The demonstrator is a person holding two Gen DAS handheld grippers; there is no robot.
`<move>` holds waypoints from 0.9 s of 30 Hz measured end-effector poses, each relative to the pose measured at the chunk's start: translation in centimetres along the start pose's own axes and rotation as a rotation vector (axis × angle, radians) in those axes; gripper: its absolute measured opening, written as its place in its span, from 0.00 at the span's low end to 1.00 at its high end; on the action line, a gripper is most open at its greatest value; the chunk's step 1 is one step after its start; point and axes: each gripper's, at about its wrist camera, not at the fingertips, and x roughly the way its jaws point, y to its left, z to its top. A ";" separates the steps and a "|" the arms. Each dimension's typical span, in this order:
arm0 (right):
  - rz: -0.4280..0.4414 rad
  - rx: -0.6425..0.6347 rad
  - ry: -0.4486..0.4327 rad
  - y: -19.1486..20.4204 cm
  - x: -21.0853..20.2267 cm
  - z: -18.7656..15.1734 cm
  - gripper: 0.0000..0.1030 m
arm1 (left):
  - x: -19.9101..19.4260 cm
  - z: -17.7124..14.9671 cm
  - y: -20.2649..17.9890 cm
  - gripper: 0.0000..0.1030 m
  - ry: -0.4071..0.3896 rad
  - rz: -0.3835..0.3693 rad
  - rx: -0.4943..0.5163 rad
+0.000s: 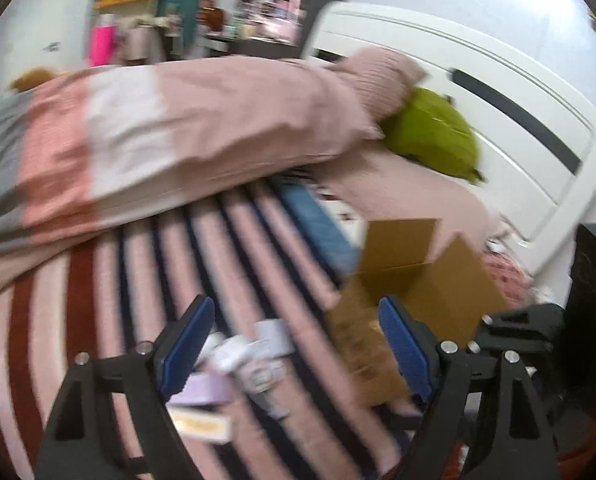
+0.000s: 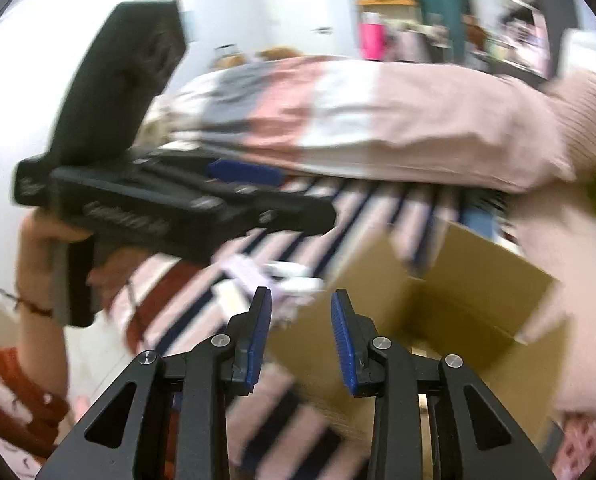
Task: Organize rigid objects
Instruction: 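Grasp the white KAI-KATO soap bar with the right tool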
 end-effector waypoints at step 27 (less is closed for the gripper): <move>0.075 -0.282 0.257 5.8 24.5 -4.2 0.30 | 1.0 -16.6 14.2 0.86 0.045 0.105 -0.330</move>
